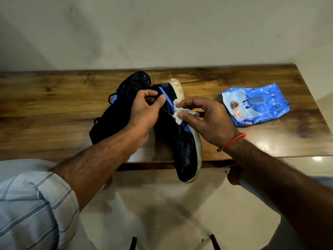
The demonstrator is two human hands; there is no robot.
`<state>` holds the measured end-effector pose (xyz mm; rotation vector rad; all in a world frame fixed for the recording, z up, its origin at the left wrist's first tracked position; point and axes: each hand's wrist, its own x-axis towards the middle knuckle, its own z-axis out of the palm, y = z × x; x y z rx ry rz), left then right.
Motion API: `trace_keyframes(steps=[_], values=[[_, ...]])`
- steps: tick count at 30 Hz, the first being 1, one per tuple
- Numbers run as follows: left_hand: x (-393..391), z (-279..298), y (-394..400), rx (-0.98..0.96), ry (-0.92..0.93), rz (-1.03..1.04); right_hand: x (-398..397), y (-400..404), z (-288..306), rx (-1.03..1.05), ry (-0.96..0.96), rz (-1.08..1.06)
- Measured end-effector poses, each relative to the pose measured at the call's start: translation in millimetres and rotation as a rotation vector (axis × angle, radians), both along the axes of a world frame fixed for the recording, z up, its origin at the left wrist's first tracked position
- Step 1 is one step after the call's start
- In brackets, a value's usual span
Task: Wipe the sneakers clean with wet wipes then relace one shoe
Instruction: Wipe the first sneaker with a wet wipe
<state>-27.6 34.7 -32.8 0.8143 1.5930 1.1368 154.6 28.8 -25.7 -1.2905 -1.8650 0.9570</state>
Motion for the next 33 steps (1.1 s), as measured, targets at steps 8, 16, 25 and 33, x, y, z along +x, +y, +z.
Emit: trace_keyframes(steps=[8, 16, 25, 33], values=[[-2, 4, 2, -0.205, -0.181, -0.113, -3, -3, 11, 0.023, -0.078, 0.107], [7, 14, -5, 0.061, -0.037, -0.308, 2, 7, 30, 0.302, -0.202, 0.015], [23, 35, -26, 0.277, 0.061, -0.489, 16, 43, 65, 0.494, -0.406, -0.222], [12, 30, -22, 0.315, 0.158, -0.419, -4, 5, 70, 0.408, -0.412, 0.02]])
